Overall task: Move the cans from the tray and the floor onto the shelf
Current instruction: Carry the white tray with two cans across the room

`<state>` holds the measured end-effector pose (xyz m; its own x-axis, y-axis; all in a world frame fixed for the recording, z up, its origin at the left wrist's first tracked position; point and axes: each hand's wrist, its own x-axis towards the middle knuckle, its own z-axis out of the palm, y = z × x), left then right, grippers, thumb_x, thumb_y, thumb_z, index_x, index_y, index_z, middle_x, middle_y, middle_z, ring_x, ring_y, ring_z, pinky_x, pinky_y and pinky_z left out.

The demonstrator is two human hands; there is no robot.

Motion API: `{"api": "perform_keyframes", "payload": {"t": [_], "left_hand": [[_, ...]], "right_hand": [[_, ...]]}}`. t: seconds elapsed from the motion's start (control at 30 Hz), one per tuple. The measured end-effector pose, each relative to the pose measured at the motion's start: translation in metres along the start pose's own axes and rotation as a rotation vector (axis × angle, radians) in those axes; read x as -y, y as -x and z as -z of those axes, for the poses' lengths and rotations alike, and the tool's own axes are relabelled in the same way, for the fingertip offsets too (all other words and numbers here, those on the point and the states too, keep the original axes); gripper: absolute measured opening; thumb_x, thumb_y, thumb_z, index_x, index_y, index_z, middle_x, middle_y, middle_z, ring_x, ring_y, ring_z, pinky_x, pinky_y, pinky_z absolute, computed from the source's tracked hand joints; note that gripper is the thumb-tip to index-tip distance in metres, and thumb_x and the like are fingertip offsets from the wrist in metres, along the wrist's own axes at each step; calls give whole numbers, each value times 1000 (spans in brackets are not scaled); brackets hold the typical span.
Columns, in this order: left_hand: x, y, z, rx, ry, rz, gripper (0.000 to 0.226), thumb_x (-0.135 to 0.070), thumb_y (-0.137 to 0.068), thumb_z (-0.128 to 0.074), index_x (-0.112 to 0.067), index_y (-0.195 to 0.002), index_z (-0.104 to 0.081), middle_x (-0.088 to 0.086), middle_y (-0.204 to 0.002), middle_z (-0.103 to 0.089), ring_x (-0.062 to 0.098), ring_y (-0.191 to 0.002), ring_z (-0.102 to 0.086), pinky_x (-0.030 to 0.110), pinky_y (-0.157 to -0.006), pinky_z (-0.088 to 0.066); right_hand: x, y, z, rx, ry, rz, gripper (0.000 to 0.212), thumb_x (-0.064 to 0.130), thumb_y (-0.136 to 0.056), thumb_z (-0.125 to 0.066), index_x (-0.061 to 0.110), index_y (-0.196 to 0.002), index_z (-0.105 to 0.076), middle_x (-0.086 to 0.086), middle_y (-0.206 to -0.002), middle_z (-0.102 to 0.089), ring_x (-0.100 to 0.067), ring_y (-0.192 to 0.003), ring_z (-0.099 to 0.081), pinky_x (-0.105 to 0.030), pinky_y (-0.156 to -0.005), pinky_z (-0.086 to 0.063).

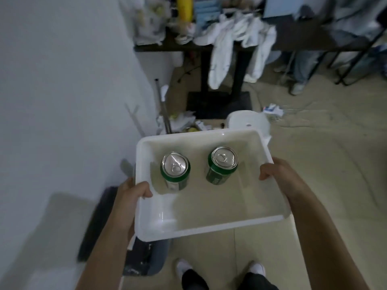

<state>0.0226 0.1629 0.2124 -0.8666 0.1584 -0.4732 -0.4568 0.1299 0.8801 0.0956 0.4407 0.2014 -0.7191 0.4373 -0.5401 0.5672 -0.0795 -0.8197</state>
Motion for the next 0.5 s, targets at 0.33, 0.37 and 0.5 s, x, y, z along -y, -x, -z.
{"api": "perform_keyframes", "payload": {"t": [0.33, 0.37, 0.5], "left_hand": [[-21, 28, -313, 455, -218, -11, 14, -8, -70, -49, -14, -67, -61, 4, -53, -65, 27, -57, -56, 29, -56, -43], [-22, 32, -341, 499, -226, -3, 15, -8, -67, -49, -14, -69, -63, 7, -57, -65, 28, -60, -56, 30, -59, -43], [-30, 39, -450, 670, -303, 7, 29, -14, -55, -48, -11, -80, -63, 18, -78, -58, 33, -76, -54, 37, -69, -42]], "right_hand": [[-80, 71, 289, -501, -280, -40, 12, 11, -46, -52, 9, -57, -52, -2, -40, -53, -17, -36, -50, -20, -45, -41], [-86, 75, 312, -554, -300, -47, 7, 8, -50, -53, 8, -57, -51, -2, -39, -53, -18, -37, -49, -17, -42, -40], [-107, 83, 396, -666, -386, -50, 7, 0, -62, -54, 6, -61, -53, -5, -46, -54, -18, -40, -50, -17, -39, -40]]}}
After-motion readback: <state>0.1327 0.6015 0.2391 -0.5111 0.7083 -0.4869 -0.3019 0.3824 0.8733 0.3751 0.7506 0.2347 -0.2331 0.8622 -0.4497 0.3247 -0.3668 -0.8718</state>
